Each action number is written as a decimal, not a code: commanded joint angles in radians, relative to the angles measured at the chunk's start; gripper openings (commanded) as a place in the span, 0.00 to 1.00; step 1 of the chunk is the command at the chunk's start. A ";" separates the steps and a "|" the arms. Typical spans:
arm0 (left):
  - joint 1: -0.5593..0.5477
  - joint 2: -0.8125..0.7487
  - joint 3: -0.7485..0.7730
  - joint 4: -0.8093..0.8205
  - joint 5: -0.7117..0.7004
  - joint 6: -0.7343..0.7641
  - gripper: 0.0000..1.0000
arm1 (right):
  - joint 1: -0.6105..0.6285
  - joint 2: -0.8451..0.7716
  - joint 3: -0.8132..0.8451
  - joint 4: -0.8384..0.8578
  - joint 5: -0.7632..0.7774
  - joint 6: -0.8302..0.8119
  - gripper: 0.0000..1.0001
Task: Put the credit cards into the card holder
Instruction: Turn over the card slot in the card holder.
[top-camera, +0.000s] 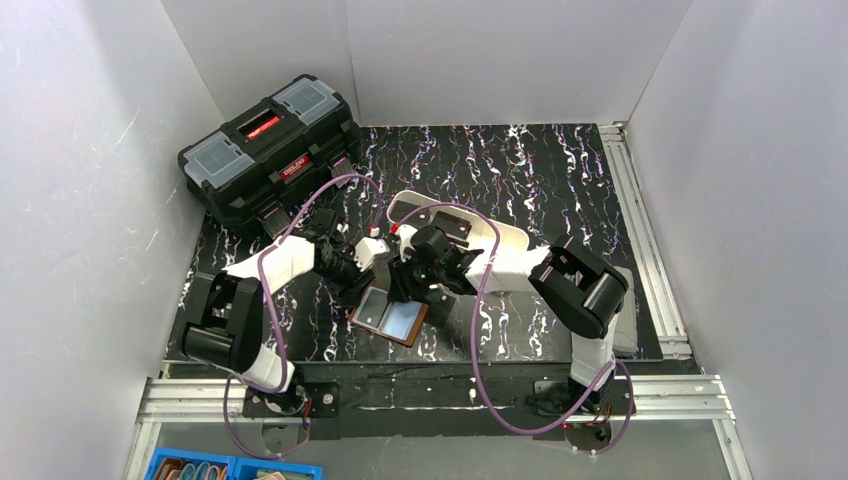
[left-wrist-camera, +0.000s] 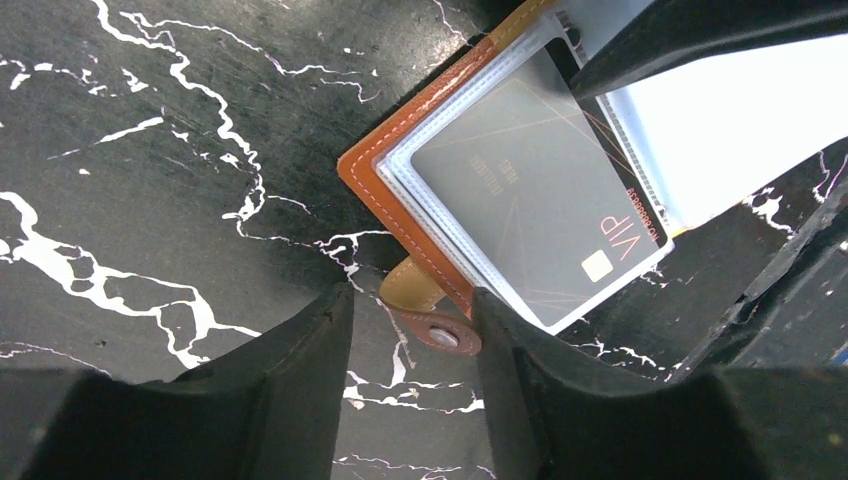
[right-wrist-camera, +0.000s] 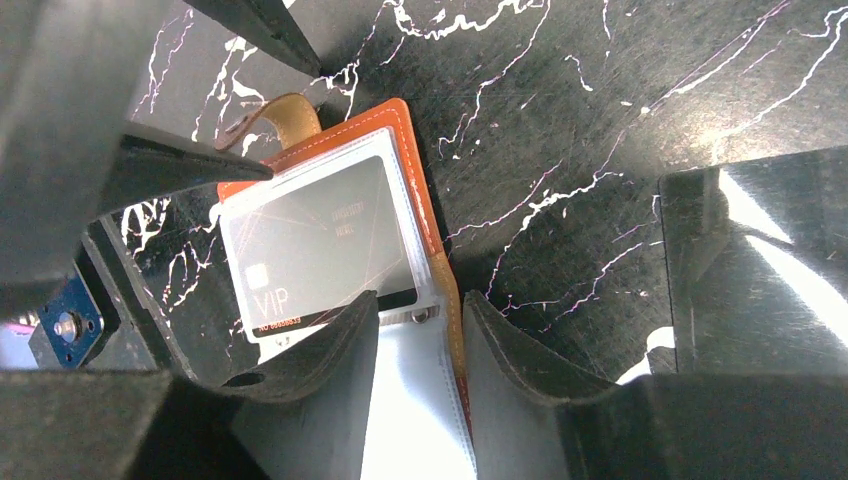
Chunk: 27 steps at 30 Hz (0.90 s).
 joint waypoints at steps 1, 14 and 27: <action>-0.004 0.006 0.010 -0.020 0.017 -0.016 0.38 | 0.004 -0.033 -0.021 -0.009 0.002 0.009 0.43; -0.004 0.036 0.125 -0.130 0.041 -0.061 0.00 | -0.012 -0.061 -0.040 0.023 -0.033 0.007 0.46; -0.004 -0.136 0.263 -0.321 0.195 -0.116 0.00 | -0.090 -0.171 -0.274 0.544 -0.202 0.124 0.70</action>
